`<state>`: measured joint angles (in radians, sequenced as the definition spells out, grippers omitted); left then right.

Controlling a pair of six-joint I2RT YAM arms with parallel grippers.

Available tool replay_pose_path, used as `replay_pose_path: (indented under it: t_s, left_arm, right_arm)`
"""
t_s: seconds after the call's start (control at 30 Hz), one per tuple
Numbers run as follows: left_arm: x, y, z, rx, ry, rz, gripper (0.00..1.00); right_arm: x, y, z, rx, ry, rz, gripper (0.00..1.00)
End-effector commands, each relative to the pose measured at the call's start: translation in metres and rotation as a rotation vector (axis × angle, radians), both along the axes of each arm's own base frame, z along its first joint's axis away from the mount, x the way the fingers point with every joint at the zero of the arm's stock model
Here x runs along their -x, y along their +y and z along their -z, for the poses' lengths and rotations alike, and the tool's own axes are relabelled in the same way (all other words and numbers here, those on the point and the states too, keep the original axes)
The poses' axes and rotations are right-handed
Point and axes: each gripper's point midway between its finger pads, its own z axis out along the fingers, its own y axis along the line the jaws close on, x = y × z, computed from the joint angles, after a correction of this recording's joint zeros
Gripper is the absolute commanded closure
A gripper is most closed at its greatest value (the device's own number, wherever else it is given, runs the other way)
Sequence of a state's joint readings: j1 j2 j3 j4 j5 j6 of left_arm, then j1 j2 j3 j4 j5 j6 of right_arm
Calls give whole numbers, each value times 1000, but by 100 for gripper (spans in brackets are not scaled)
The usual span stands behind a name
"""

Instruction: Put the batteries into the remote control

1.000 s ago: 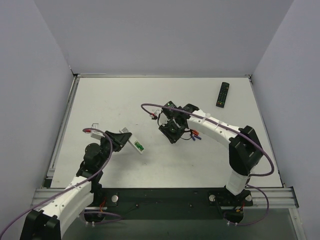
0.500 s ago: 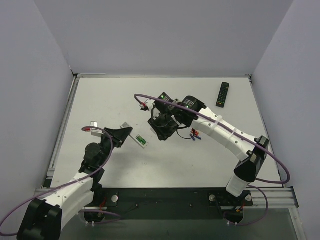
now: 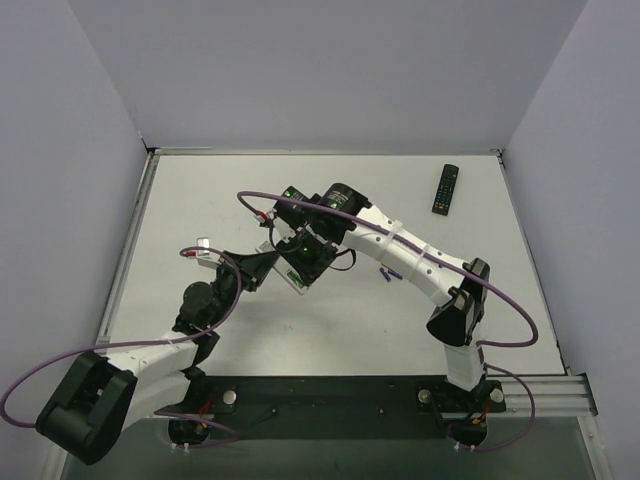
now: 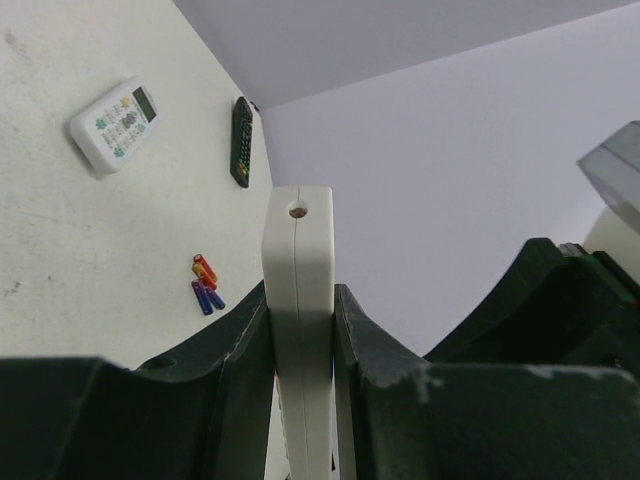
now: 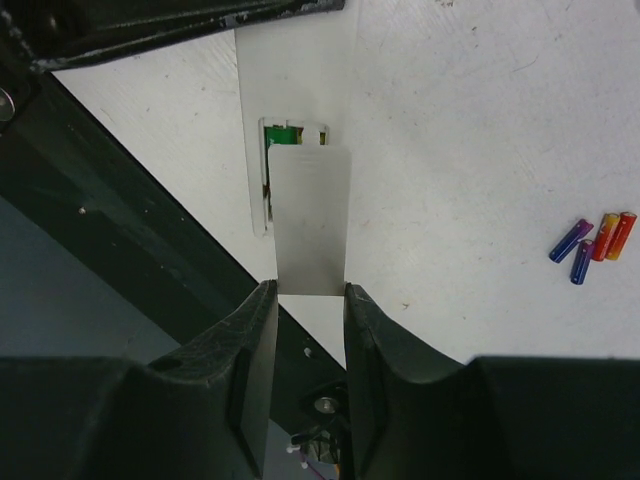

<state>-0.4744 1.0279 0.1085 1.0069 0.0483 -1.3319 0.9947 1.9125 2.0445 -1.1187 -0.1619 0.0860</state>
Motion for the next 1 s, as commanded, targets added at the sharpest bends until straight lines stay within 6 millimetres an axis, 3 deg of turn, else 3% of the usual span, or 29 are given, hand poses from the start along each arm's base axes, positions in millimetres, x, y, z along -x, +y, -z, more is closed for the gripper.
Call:
replay_pose_path:
  t_s: [0.0, 0.57, 0.97]
  left_arm:
    - [-4, -3, -64, 118, -175, -14, 100]
    - [-15, -6, -79, 162, -175, -42, 100]
    - [-13, -9, -74, 166, -124, -40, 100]
  right_arm:
    - [7, -15, -6, 59, 30, 19, 100]
    - [-3, -19, -8, 83, 16, 46, 100]
    - [-9, -23, -10, 103, -12, 68, 100]
